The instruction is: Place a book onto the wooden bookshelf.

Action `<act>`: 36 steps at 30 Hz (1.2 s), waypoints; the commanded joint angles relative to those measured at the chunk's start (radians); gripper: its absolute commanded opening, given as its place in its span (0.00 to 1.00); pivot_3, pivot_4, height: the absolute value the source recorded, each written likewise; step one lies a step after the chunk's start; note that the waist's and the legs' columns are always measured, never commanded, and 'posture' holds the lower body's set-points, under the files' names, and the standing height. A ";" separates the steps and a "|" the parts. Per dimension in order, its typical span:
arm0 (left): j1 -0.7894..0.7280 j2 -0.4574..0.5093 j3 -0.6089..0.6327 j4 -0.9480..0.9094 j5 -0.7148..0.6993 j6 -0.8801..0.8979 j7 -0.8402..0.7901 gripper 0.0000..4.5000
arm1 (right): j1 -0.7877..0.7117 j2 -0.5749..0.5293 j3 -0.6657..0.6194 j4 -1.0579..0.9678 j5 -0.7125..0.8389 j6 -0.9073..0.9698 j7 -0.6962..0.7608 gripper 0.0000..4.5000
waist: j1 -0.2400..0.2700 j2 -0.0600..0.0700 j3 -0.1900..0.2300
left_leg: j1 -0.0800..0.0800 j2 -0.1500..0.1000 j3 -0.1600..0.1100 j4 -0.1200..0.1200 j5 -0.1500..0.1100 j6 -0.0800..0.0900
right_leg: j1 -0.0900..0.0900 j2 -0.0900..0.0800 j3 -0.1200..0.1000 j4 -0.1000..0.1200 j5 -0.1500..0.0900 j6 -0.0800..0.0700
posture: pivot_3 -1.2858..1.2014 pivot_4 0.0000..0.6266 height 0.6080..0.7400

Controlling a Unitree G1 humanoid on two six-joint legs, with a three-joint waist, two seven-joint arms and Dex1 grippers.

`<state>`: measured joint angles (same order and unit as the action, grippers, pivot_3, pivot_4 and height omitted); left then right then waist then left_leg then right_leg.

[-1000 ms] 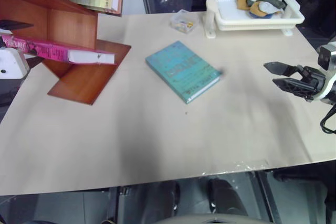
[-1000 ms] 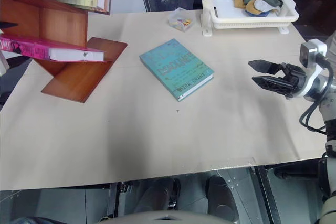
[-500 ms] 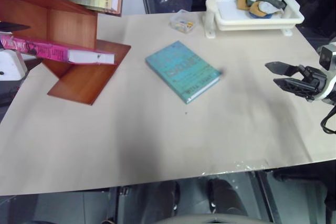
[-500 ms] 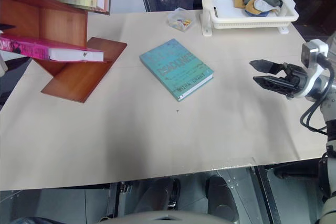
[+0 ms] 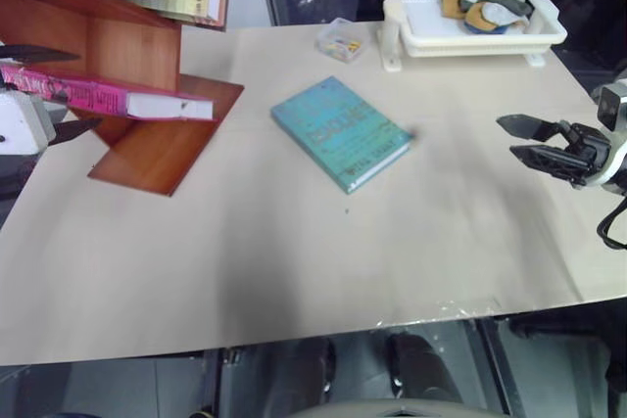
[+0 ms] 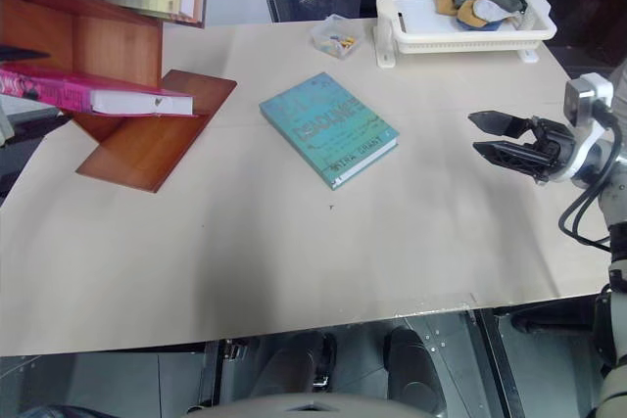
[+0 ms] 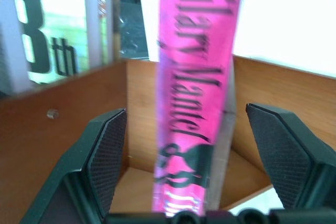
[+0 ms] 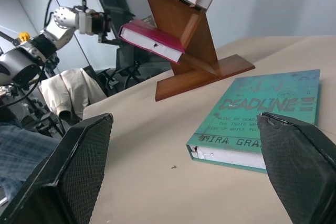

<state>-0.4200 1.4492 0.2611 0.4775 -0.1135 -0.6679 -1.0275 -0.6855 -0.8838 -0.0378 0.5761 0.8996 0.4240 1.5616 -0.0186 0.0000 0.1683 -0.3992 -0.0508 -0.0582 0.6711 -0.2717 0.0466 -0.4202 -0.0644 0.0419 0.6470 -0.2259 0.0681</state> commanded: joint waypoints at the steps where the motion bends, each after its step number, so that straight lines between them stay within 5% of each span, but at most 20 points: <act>1: 0.017 0.022 0.068 -0.104 -0.036 0.063 -0.008 0.89 | -0.034 -0.012 -0.023 -0.005 0.002 -0.019 0.053 1.00 | 0.001 0.000 0.000 | 0.000 0.000 0.000 0.000 0.000 0.000 | 0.000 0.000 0.000 0.000 0.000 0.000 | 0.52 0.24 1.00; 24: 0.125 0.016 0.222 -0.397 -0.107 0.445 -0.217 0.89 | -0.027 -0.022 -0.022 -0.007 -0.005 -0.017 0.053 1.00 | -0.001 0.000 0.000 | 0.000 0.000 0.000 0.000 0.000 0.000 | 0.000 0.002 0.000 0.000 0.000 0.000 | 0.52 0.24 1.00; 36: 0.022 -0.091 0.105 -0.575 -0.178 0.561 -0.139 0.89 | -0.024 -0.036 -0.030 -0.010 -0.010 -0.015 0.053 1.00 | 0.003 0.000 0.000 | 0.000 0.000 0.000 0.000 0.000 0.000 | 0.000 0.001 0.000 0.000 0.000 0.000 | 0.52 0.24 1.00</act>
<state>-0.3808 1.3572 0.3595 -0.0649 -0.2713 -0.1339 -1.1824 -0.7033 -0.8911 -0.0371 0.5876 0.8824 0.4226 1.5619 -0.0159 0.0003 0.1687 -0.3990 -0.0507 -0.0581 0.6712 -0.2716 0.0464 -0.4199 -0.0632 0.0420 0.6466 -0.2259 0.0680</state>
